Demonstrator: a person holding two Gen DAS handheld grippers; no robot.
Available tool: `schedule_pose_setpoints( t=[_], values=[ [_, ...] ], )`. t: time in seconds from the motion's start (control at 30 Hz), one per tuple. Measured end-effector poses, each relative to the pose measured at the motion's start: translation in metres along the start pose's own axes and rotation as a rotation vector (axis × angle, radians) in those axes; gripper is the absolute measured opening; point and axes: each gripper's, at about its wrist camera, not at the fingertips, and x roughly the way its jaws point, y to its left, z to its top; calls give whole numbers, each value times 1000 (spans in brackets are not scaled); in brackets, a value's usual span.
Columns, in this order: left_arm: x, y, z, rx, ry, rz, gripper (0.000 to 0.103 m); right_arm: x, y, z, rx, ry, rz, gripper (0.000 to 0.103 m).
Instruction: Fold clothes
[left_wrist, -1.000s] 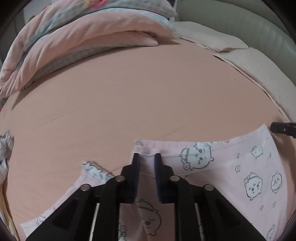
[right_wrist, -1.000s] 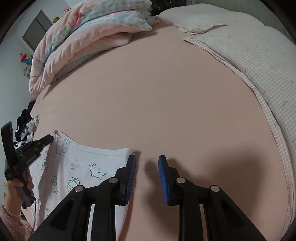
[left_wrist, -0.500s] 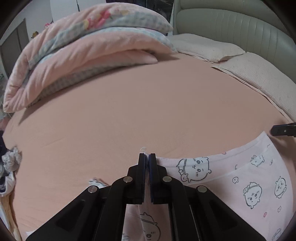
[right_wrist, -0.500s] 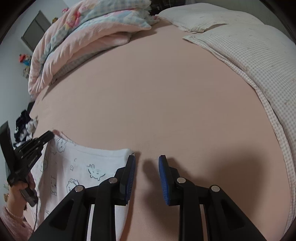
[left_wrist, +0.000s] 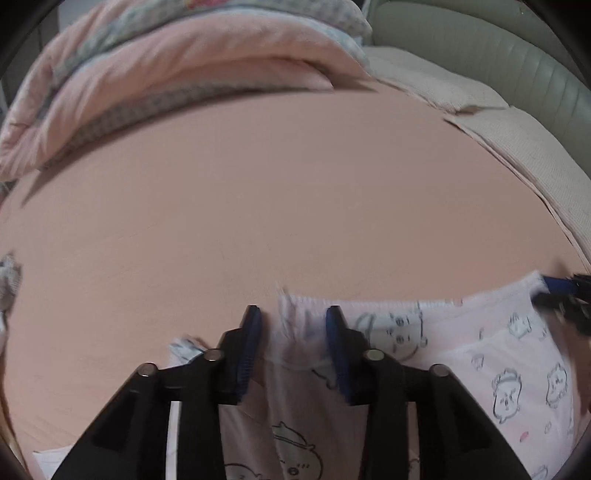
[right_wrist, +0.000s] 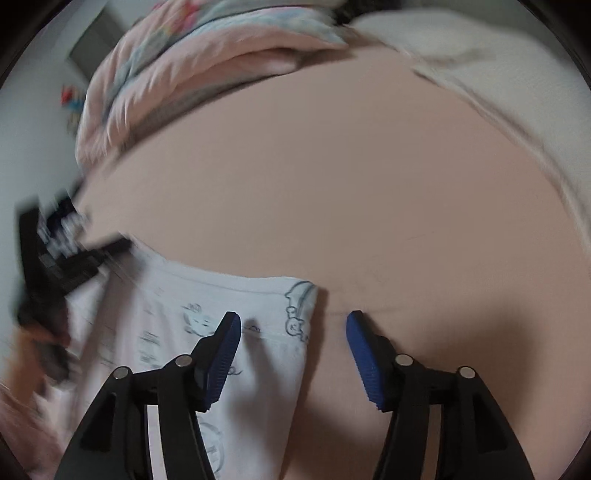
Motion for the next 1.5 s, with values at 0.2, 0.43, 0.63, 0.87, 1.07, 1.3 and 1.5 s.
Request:
schedule_pose_setpoints(
  t=[0.2,0.43,0.63,0.87,1.07,1.3,1.5],
  values=[
    [-22,-19,3,23,-106,-21,33,-35,-8,1,23,-67,-60,3],
    [7,-33,2,85,-6,-7,35,-22,-43,-5,74,13,-80,5],
    [-39,-52,0,118,5,-111,33,-73,-39,-15,115,-52,-42,24],
    [-3,-63,10,98,61,-30,28,-42,-1,-37,8,59,-55,24],
    [-41,-70,-8,51,44,-147,28,-60,-2,-49,-5,56,-149,24],
    [-93,-82,-117,60,126,-172,28,-107,67,-107,-39,71,-16,24],
    [-119,-91,-194,-29,100,-119,29,-113,87,-189,-118,136,-106,25]
  ],
)
